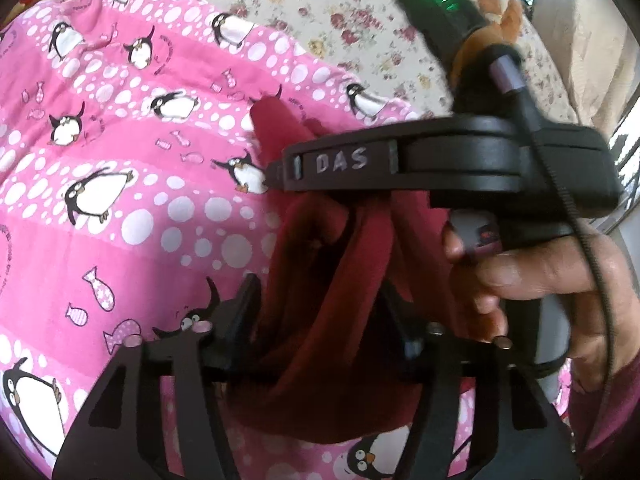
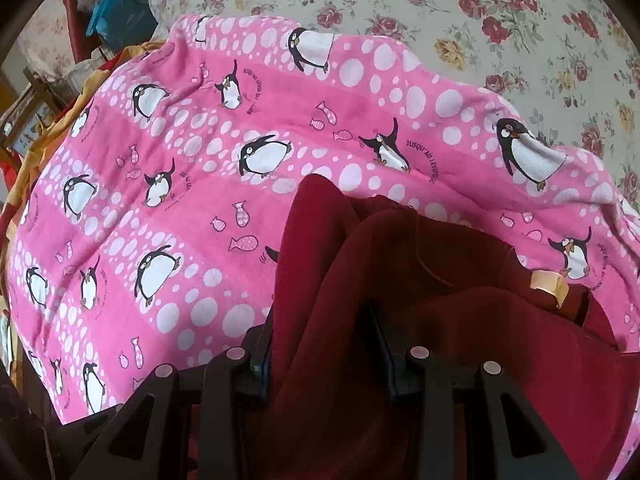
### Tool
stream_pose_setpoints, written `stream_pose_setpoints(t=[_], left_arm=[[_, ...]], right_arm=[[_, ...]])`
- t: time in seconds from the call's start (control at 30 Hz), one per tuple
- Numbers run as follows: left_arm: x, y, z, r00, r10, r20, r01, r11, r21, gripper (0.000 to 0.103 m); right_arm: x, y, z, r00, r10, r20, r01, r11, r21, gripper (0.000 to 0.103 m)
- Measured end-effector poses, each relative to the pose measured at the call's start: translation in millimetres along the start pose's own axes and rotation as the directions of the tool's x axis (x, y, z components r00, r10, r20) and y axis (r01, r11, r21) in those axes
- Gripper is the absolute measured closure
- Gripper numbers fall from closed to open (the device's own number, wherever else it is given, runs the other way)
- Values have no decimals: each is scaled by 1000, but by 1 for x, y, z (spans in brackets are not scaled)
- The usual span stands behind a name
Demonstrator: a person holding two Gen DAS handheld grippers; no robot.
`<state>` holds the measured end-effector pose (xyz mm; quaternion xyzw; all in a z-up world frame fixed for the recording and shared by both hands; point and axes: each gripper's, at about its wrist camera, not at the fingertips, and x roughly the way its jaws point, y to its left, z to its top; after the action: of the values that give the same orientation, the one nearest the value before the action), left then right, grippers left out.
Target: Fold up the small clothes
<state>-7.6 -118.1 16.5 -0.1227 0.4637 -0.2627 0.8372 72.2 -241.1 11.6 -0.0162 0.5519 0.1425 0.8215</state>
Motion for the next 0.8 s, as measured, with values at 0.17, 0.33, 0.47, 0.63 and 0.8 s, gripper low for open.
stream_pose_setpoints(t=[0.17, 0.33, 0.47, 0.63, 0.8], left_arm=[[7, 1, 0, 1000, -12, -3, 12, 1000, 2, 43], [3, -12, 2, 998, -70, 2, 70, 997, 26, 79], [-12, -42, 6, 995, -93, 36, 91, 994, 56, 82], [-17, -99, 12, 991, -132, 33, 128, 985, 116, 82], [4, -175, 11, 983, -182, -25, 183, 960, 214, 82]], right_arm=[[-4, -2, -3, 1000, 16, 20, -17, 1000, 9, 65], [-19, -11, -9, 997, 55, 58, -57, 998, 26, 76], [-46, -26, -18, 989, 89, 116, -95, 995, 40, 80], [-97, -59, -34, 975, 104, 199, -120, 990, 71, 82], [-144, -110, -60, 961, 56, 269, -93, 987, 128, 83]])
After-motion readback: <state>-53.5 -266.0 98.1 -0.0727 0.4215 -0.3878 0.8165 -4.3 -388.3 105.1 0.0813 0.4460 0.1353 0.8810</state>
